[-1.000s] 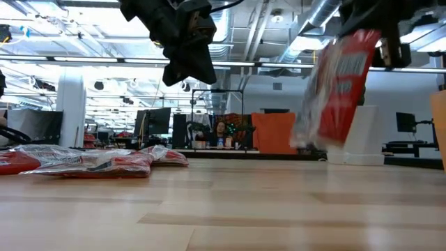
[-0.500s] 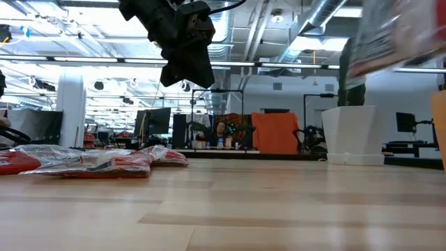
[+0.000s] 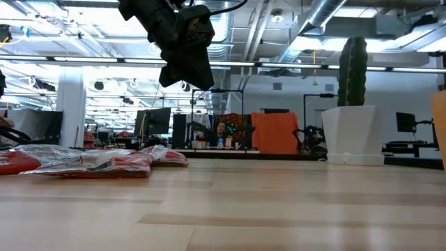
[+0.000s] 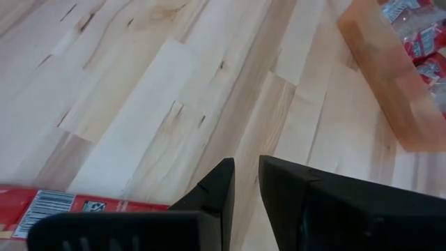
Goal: Sort popcorn bags into baskets
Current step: Put the red popcorn bag into the orange bin
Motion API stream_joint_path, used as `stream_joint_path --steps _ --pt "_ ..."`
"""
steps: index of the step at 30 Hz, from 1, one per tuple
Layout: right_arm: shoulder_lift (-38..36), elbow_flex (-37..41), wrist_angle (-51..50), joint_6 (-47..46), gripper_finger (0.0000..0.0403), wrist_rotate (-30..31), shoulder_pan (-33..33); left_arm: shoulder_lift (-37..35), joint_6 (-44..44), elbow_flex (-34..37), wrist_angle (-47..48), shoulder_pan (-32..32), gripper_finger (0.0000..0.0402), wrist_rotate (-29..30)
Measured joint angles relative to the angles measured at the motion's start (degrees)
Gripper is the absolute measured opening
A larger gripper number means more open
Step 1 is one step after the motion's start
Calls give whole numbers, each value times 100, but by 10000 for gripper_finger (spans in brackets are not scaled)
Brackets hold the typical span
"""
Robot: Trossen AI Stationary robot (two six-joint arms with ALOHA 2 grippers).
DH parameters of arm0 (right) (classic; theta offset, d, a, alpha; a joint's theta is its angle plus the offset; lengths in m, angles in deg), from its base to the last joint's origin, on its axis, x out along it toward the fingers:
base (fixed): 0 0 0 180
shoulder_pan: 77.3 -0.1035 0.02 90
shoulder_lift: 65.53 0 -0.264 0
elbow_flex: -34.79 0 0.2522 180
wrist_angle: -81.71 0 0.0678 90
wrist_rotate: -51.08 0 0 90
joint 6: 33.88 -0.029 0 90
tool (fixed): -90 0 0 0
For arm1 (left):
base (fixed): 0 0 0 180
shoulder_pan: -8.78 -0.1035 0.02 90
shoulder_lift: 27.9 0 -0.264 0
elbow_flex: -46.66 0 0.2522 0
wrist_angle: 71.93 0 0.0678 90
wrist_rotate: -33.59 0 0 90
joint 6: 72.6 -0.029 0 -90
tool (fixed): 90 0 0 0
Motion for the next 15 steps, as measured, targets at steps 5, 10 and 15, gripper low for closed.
stream_joint_path --steps 5,10,15 --pt "596 -533 -1086 506 4 -631 0 0 9 0 2 0 55 24" --pt "1023 -962 -2050 1110 4 -1093 4 0 11 0 17 0 55 24" --pt "1397 -1351 -2745 2008 4 -1098 6 0 11 4 29 2 55 61"
